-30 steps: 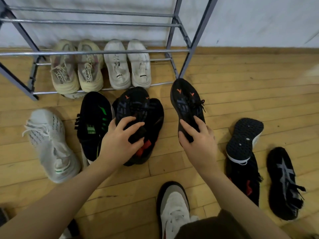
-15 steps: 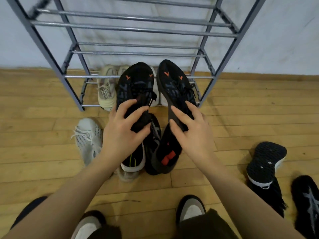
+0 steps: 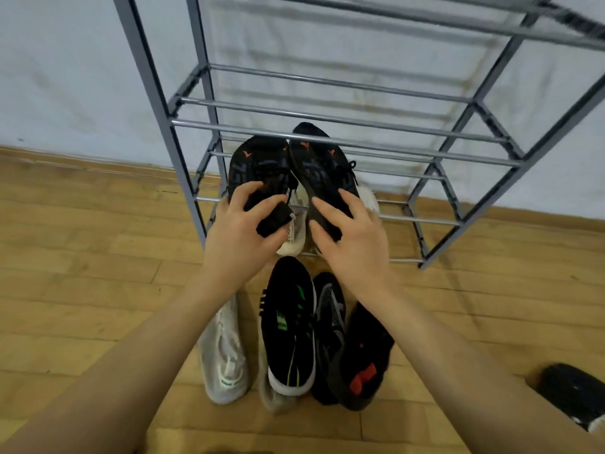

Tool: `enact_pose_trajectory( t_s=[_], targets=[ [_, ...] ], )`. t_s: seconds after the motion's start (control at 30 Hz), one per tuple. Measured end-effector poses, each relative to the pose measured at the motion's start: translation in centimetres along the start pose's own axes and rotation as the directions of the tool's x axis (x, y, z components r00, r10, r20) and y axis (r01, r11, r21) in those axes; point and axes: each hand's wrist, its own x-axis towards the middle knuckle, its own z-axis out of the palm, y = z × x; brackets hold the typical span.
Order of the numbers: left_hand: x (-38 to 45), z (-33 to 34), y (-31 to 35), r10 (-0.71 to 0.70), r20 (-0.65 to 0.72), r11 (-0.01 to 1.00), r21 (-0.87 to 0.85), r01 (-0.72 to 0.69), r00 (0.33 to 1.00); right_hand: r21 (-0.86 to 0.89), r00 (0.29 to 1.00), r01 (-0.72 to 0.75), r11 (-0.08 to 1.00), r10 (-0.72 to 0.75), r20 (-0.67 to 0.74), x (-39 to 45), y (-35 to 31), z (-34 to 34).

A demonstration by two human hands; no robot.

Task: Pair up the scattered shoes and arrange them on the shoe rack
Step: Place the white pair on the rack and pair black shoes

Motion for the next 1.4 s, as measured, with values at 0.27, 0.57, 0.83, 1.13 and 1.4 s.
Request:
enact_pose_trajectory(
  t_s=[0.27, 0.57, 0.83, 1.13, 1.4],
  targets=[
    [6.8, 1.7, -5.8, -0.056, 0.112, 0.998, 0.036, 0.052, 0.992, -0.058, 0.992, -0.045, 0.997, 0.052, 0.119, 7.6, 0.0, 5.8],
    [9.1, 5.4, -10.0, -0.069, 0.271, 0.991, 0.13, 0.035, 0.96, -0.168, 0.925, -0.157, 0.973, 0.204, 0.321, 11.1, 1.2, 9.6],
    [6.8, 4.9, -8.9, -0.148, 0.251, 0.987, 0.097, 0.127, 0.957, -0.161, 0.9, -0.088, 0.983, 0.147, 0.41, 9.9, 1.7, 9.1],
    [7.4, 5.5, -10.3, -0.086, 0.204, 0.995, -0.035, 0.095, 0.975, 0.005, 0.945, -0.063, 0.998, 0.058, 0.321, 9.3, 1.3, 10.1],
    [6.5, 5.6, -10.5, -0.001, 0.267, 0.999, -0.034, 0.011, 0.964, 0.056, 0.944, -0.043, 0.998, 0.022, 0.329, 9.8, 1.8, 10.7]
  ],
)
